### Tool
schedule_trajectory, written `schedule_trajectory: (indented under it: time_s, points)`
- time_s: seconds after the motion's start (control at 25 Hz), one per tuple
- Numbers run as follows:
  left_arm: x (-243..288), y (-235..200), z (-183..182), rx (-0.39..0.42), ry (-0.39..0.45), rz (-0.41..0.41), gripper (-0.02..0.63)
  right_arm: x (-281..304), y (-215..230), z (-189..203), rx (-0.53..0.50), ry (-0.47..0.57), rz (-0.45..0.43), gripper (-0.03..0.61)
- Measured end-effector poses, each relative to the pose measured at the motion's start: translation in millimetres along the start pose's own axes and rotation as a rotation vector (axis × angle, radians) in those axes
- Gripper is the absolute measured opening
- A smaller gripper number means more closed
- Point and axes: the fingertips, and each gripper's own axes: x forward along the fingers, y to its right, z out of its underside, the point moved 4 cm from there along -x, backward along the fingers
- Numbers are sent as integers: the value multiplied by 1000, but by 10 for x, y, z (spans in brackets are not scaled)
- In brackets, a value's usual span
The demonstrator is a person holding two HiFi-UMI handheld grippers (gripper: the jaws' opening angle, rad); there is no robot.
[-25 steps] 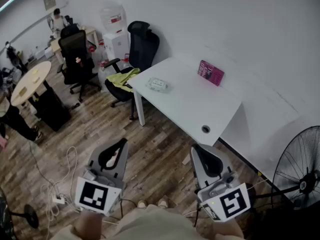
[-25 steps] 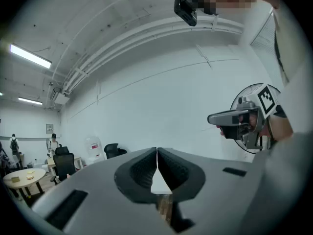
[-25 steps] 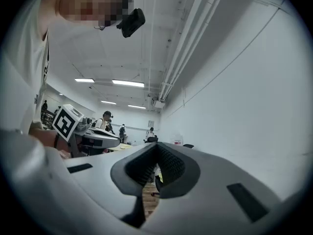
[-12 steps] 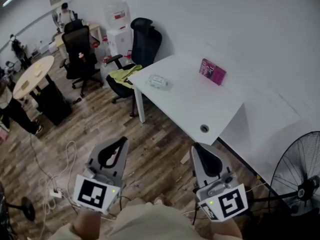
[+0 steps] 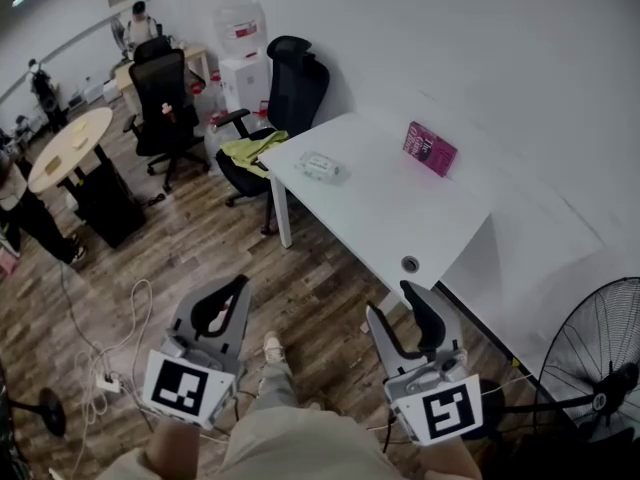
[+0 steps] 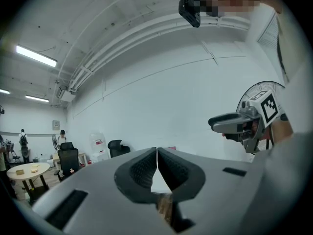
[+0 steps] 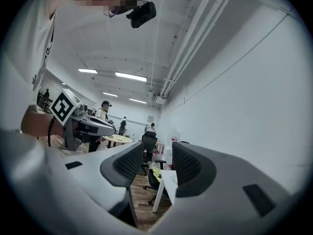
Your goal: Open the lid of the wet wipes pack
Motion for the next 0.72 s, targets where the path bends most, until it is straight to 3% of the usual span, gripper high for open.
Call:
schedule_trajectory:
  time_s: [0.4, 0.72]
  points:
    - [608, -549, 159, -2, -14, 9, 25, 860, 231, 234, 18, -41, -13, 202]
    - [1352, -1415, 345, 3, -40, 30, 25, 1993, 372, 426, -2, -113, -7, 202]
